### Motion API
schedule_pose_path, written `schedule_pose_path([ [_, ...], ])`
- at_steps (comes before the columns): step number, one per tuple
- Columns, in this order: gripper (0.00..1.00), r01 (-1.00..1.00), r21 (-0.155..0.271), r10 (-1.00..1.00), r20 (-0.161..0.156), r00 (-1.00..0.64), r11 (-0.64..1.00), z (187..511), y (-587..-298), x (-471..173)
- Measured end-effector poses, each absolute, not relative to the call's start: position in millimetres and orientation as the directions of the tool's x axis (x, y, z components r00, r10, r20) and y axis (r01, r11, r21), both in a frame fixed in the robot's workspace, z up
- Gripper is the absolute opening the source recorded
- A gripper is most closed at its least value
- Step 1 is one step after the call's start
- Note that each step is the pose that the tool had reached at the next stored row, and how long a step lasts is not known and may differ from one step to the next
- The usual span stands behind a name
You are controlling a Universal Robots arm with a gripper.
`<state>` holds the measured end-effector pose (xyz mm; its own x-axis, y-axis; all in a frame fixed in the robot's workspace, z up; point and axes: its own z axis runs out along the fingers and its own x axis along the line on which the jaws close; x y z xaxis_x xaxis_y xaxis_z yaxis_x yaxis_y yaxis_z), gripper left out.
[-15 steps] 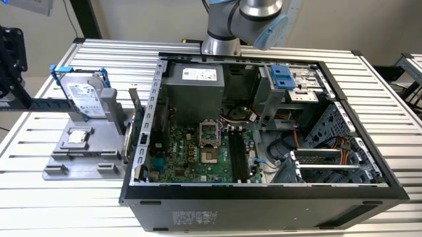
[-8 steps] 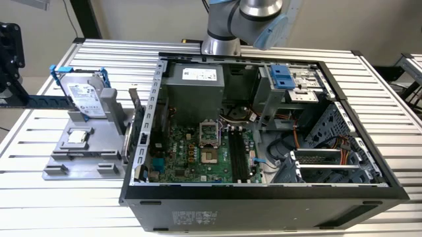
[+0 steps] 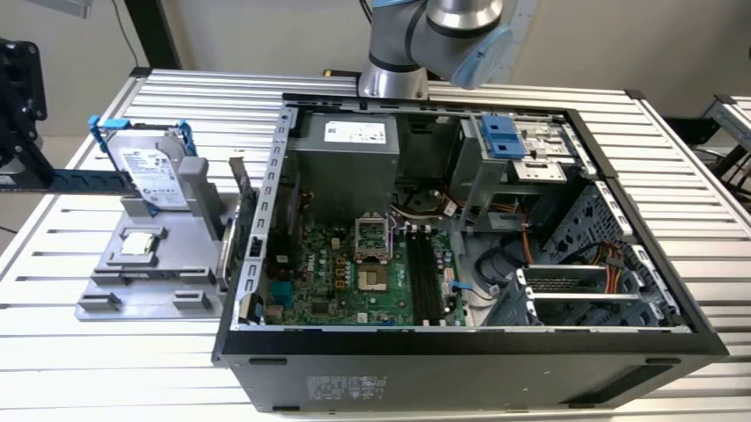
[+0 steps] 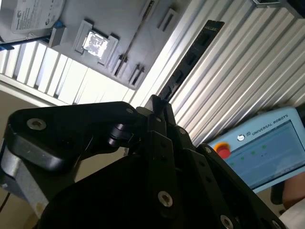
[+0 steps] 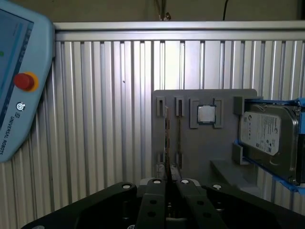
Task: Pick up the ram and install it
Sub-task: 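Pick up the ram and move it above insertion slot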
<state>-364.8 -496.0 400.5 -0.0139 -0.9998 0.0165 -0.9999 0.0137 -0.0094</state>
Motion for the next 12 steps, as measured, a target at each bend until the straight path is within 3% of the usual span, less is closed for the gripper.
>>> schedule_pose_path([
  [12,0.00,-1.000,-0.010,-1.000,0.016,-0.014,0.014,400.4,-496.0,-335.8],
])
